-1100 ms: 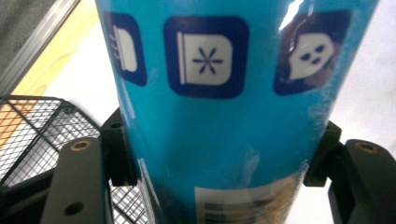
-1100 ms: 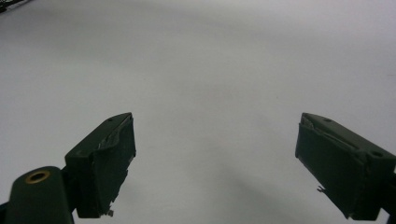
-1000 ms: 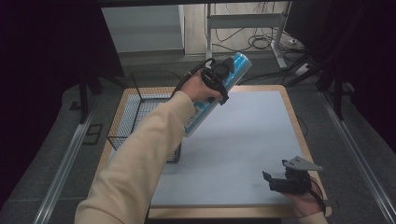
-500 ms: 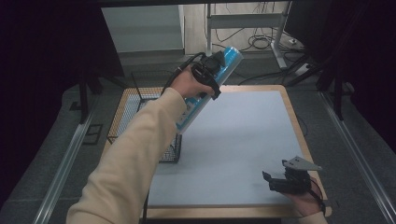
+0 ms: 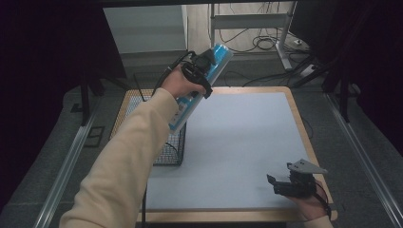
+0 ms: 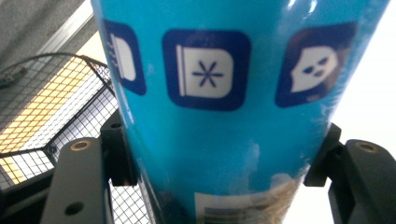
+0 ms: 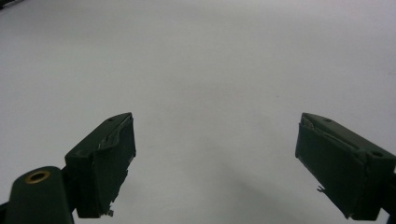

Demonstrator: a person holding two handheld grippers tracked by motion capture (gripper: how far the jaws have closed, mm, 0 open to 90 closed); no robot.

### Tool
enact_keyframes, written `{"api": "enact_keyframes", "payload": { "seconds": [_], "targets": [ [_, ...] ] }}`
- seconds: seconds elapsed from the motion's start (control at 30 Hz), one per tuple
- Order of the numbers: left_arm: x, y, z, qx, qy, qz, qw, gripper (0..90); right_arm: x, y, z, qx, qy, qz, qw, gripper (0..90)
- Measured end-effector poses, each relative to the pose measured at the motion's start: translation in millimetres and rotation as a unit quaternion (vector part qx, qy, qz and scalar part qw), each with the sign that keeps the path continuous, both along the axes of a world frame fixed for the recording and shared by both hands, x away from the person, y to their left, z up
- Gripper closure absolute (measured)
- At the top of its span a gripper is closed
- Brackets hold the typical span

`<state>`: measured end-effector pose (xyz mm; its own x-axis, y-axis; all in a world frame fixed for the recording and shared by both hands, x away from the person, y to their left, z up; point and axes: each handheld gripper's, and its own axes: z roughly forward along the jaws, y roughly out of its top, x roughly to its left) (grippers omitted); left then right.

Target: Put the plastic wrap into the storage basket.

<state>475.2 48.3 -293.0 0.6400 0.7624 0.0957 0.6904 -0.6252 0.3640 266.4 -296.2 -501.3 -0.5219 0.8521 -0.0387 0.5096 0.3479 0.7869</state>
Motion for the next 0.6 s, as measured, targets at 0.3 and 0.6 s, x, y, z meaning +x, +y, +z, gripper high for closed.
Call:
{"api": "enact_keyframes", "payload": {
  "seconds": [0.3, 0.6],
  "targets": [
    [5.7, 20.2, -12.3, 0.001, 0.006, 0.02, 0.9998, 31.6, 0.3, 0.3, -0.7, 0.0, -0.001, 0.0, 1.0, 12.4],
    [7.4, 39.7, -19.8, 0.001, 0.009, 0.038, 0.9992, 31.6, 0.0, 0.9, -0.8, -0.002, 0.0, 0.0, 1.0, 12.4]
  ]
}}
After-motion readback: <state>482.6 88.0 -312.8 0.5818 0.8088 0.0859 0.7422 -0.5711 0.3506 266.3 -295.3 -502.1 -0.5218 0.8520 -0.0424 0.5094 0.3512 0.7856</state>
